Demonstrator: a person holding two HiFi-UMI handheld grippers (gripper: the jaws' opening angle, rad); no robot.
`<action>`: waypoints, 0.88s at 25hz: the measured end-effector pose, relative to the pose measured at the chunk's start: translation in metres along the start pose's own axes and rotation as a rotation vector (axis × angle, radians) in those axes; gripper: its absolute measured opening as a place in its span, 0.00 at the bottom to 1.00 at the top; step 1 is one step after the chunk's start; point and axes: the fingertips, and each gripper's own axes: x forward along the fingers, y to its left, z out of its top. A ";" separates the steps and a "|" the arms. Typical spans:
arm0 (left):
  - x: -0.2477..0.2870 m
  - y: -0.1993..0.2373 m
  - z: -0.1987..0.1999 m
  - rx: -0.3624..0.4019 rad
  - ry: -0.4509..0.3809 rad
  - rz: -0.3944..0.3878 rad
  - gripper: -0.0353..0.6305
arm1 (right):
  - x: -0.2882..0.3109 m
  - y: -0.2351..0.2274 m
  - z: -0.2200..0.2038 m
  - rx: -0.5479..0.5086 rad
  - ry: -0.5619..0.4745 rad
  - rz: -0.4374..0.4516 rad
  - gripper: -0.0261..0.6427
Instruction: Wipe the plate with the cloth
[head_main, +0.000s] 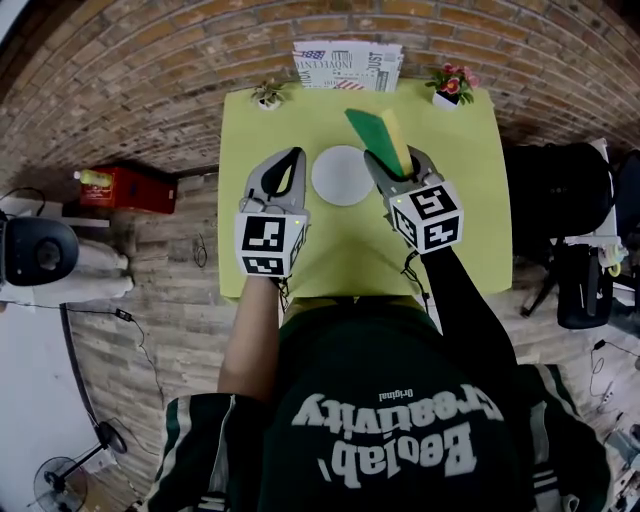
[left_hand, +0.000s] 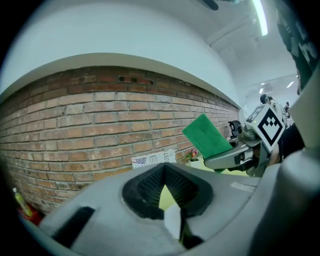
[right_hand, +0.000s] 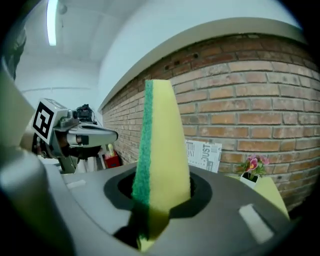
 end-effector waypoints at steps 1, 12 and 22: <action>-0.002 0.000 0.007 0.004 -0.013 0.000 0.06 | -0.005 -0.001 0.008 0.001 -0.029 -0.013 0.24; -0.024 -0.005 0.058 0.036 -0.128 -0.013 0.06 | -0.047 -0.015 0.031 -0.024 -0.110 -0.117 0.24; -0.033 -0.014 0.074 0.040 -0.185 -0.023 0.06 | -0.062 -0.012 0.042 -0.109 -0.141 -0.192 0.23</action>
